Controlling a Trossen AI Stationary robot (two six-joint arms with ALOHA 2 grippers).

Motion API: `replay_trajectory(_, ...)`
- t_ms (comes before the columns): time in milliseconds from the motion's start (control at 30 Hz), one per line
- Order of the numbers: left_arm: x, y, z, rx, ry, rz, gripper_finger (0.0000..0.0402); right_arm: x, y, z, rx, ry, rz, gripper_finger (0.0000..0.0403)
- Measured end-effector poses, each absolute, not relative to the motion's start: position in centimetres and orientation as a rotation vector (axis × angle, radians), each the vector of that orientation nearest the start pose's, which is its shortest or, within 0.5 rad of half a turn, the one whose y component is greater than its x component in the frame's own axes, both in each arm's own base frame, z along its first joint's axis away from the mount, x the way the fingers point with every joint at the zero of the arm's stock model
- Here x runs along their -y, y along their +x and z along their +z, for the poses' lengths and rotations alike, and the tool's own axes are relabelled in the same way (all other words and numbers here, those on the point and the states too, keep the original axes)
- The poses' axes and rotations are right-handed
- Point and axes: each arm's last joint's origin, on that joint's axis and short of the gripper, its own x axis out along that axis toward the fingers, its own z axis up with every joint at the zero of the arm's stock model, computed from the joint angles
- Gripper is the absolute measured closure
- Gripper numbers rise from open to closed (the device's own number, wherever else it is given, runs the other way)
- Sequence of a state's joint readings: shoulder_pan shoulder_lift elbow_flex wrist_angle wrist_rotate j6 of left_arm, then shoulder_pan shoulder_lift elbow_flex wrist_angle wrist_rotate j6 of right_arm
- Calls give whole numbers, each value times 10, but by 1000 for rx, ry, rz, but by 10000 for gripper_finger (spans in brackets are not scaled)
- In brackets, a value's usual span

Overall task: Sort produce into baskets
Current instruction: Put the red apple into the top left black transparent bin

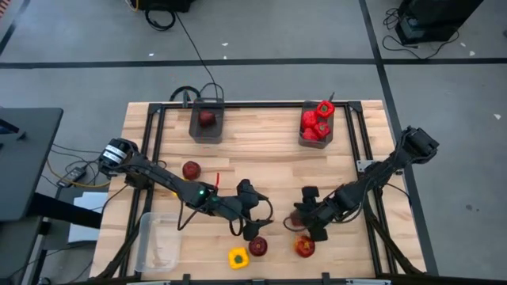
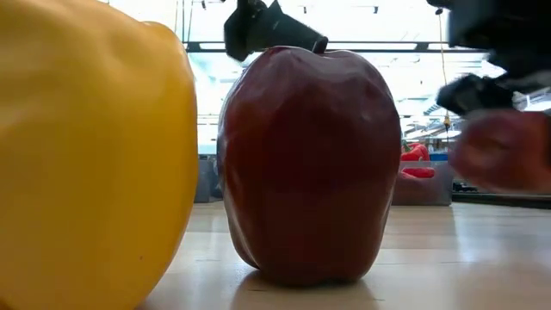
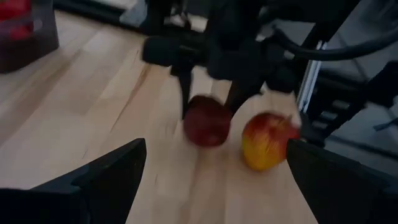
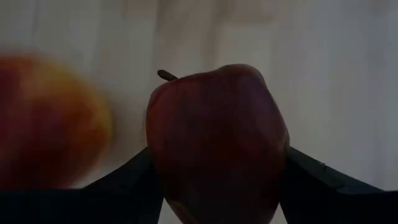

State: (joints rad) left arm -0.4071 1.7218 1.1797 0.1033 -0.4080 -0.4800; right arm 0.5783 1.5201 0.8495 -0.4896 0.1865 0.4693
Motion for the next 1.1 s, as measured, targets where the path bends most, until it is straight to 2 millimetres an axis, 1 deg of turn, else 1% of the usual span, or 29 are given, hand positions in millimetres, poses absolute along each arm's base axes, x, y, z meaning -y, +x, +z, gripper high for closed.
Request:
replay_trajectory(67, 140, 361, 253, -358, -290, 91, 10, -139, 238, 185, -1067, 0, 31, 151)
replay_trajectory(167, 135, 364, 256, -326, -223, 89, 10, -127, 247, 203, -960, 46, -28, 150)
replay_trajectory(233, 131, 366, 257, -317, -181, 105, 10, -119, 253, 213, -893, 90, -52, 138)
replay_trajectory(333, 122, 369, 256, -311, -172, 157, 5, -106, 260, 228, -801, 154, -75, 126)
replay_trajectory(500, 110, 373, 256, -316, -128, 168, 3, -91, 264, 243, -716, 189, -69, 130)
replay_trajectory(700, 98, 377, 256, -320, -140, 162, 7, -83, 265, 253, -659, 159, -28, 126)
replay_trajectory(867, 88, 380, 257, -315, -147, 158, 9, -80, 266, 253, -657, 138, -29, 124)
replay_trajectory(1033, 78, 382, 257, -331, -174, 103, 10, -80, 266, 253, -653, 106, -27, 118)
replay_trajectory(1100, 74, 383, 256, -334, -178, 98, 22, -79, 267, 255, -636, 97, -30, 112)
